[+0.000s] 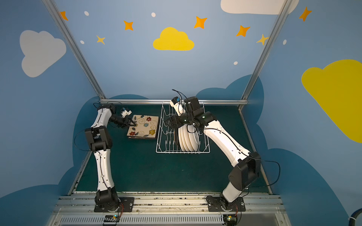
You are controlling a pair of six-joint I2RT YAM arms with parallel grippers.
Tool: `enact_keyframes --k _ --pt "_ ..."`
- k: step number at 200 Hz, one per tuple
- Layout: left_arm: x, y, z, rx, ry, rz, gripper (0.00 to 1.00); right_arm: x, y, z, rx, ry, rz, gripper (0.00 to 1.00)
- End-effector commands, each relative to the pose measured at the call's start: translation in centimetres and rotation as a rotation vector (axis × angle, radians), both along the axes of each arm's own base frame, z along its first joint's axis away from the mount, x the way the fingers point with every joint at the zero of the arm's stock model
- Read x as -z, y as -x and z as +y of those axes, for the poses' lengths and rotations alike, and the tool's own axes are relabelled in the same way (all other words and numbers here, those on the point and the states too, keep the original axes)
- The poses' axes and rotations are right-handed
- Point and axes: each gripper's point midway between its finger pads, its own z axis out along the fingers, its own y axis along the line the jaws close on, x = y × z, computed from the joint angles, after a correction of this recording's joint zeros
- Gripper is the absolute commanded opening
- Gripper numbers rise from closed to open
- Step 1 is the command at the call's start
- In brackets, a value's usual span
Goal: Unload the plates from the dish rack
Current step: Place the plate on the plate.
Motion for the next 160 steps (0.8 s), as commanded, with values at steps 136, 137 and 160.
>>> enact_keyframes --k 136,137,160 --pt "-1.4 -1.3 1.7 -0.072 -0.121 -0.053 0.83 -0.8 0.1 0.0 0.000 0.015 -0.038 0.89" --pt "-1.4 -1.4 1.8 -0.073 -0.121 -0.053 0.83 -0.8 0.0 -0.1 0.002 0.015 -0.039 0.89" --pt "-1.8 -1.5 1.9 -0.092 -0.133 -0.057 0.86 -1.1 0.0 -0.2 0.008 0.017 -0.051 0.89"
